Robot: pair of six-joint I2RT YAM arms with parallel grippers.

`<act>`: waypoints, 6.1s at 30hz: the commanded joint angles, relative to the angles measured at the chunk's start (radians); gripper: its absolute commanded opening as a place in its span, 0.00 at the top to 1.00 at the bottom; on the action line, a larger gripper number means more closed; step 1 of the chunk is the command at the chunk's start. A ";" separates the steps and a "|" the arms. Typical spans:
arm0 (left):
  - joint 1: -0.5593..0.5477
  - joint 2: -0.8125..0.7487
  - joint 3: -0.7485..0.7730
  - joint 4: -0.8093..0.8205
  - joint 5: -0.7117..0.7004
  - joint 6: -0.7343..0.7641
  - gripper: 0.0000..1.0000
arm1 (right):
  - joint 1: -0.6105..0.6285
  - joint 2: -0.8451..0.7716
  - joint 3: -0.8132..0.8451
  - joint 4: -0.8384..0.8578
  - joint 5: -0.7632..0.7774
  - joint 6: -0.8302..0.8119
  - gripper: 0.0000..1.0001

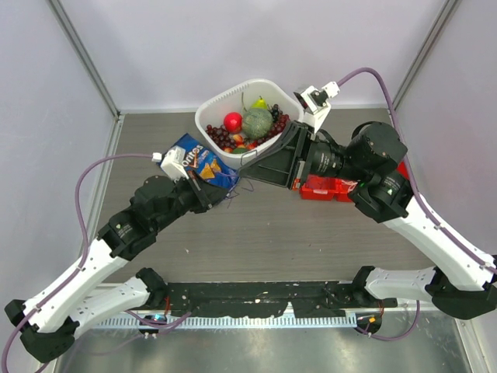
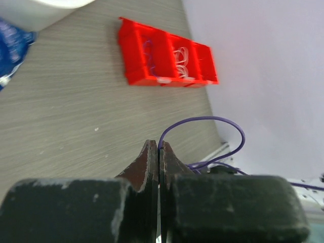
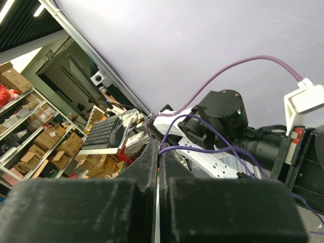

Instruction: Untangle the cables

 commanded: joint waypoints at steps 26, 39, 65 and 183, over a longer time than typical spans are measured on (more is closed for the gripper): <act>0.003 -0.140 -0.121 0.072 0.151 -0.161 1.00 | 0.000 0.065 0.007 -0.543 0.252 -0.127 0.99; 0.003 -0.068 -0.073 0.114 0.208 -0.167 1.00 | 0.001 0.022 -0.211 -0.400 0.220 -0.076 0.99; 0.003 -0.057 -0.068 0.119 0.227 -0.187 1.00 | 0.001 0.037 -0.179 -0.464 0.315 -0.156 0.74; 0.003 -0.143 -0.171 0.085 0.121 -0.282 0.15 | -0.393 -0.561 -0.885 -0.471 0.548 -0.118 0.38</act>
